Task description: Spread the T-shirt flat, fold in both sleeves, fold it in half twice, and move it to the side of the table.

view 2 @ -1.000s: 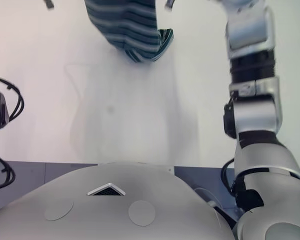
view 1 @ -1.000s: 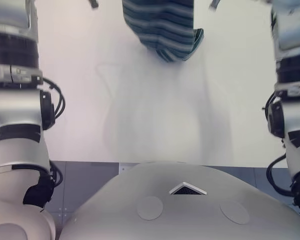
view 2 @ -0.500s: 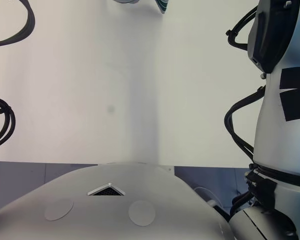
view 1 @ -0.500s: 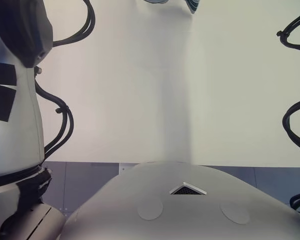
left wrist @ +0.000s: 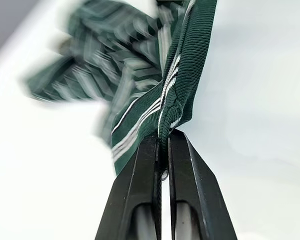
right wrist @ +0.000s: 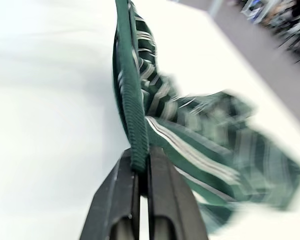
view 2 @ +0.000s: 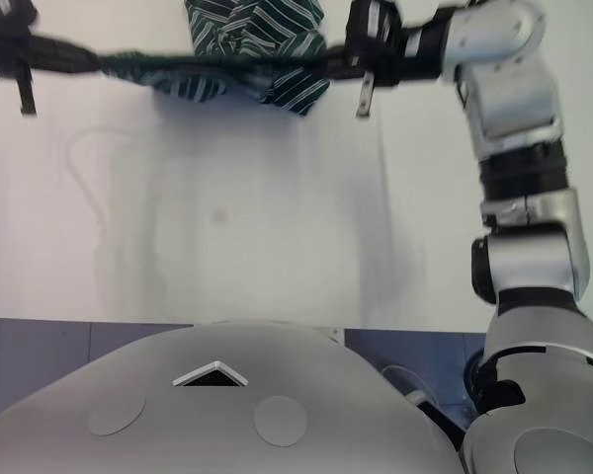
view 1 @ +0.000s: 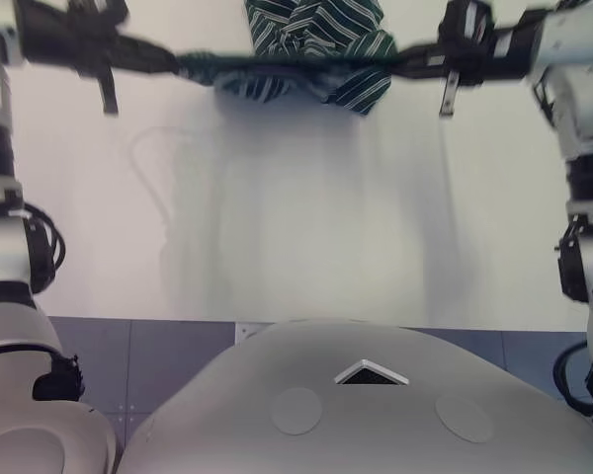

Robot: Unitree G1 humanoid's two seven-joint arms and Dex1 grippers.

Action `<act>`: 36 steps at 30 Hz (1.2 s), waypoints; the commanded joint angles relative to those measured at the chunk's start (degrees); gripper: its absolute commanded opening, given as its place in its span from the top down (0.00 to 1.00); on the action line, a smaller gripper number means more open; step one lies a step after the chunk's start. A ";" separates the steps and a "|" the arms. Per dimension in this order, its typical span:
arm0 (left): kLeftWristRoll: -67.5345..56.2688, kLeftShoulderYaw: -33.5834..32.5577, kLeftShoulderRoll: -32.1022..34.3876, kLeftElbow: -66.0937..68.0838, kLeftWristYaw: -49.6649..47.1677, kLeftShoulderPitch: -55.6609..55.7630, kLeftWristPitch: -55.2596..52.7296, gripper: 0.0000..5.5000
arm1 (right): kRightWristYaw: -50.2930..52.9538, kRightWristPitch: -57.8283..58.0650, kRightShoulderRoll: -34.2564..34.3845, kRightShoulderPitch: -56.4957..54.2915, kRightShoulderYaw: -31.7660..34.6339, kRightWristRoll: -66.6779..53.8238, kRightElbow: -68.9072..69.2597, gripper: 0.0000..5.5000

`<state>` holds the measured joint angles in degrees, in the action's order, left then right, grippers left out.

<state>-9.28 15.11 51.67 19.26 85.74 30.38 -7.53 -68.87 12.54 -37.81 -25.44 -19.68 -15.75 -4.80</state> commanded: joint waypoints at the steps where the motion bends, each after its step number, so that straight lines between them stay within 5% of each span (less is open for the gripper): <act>1: -1.77 4.11 10.86 -36.91 -0.31 -25.94 -8.44 1.00 | 5.34 20.08 -8.10 21.26 -3.51 -8.18 34.01 0.99; 4: -0.87 1.85 10.91 -38.72 -1.21 -26.98 -12.13 0.87 | 5.28 22.38 -10.69 24.62 -2.33 -6.04 36.55 1.00; 8: -7.90 -5.85 14.12 -46.44 -0.88 -30.12 -16.51 0.79 | 3.60 24.68 -17.26 28.22 2.12 -7.55 40.50 0.83; 12: -26.69 -18.87 13.64 -48.34 -0.25 -24.14 -26.16 0.79 | 1.76 31.30 -16.96 25.39 16.26 -24.87 40.69 0.79; 15: -22.06 -12.44 7.47 -39.26 -9.70 -13.60 -31.10 0.86 | 11.10 37.86 -8.78 13.43 23.41 -36.00 30.79 0.86; 21: 3.76 6.87 -0.55 -20.44 -21.00 -11.19 -16.91 1.00 | 23.71 25.23 -2.97 9.59 3.32 -6.78 14.01 1.00; 26: 8.34 6.70 3.63 -16.48 -20.10 -17.23 -12.15 1.00 | 18.54 12.77 -10.66 14.16 -8.60 11.35 7.94 1.00; 30: 3.63 -0.04 8.43 -22.73 -19.63 -28.13 -14.58 1.00 | 14.08 12.08 -16.09 21.30 -4.97 8.81 13.96 1.00; 33: 2.63 -2.72 6.95 -22.64 -21.45 -28.92 -15.44 1.00 | 15.13 14.46 -14.16 21.88 -1.69 6.42 16.06 1.00; 36: -7.19 -10.19 2.43 -23.40 -21.24 -24.71 -21.20 1.00 | 18.21 23.53 -7.16 15.50 10.22 -5.47 15.67 1.00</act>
<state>-10.84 9.67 56.06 -4.01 64.40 2.80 -25.03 -52.57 31.33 -48.29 -5.08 -16.07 -15.70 11.69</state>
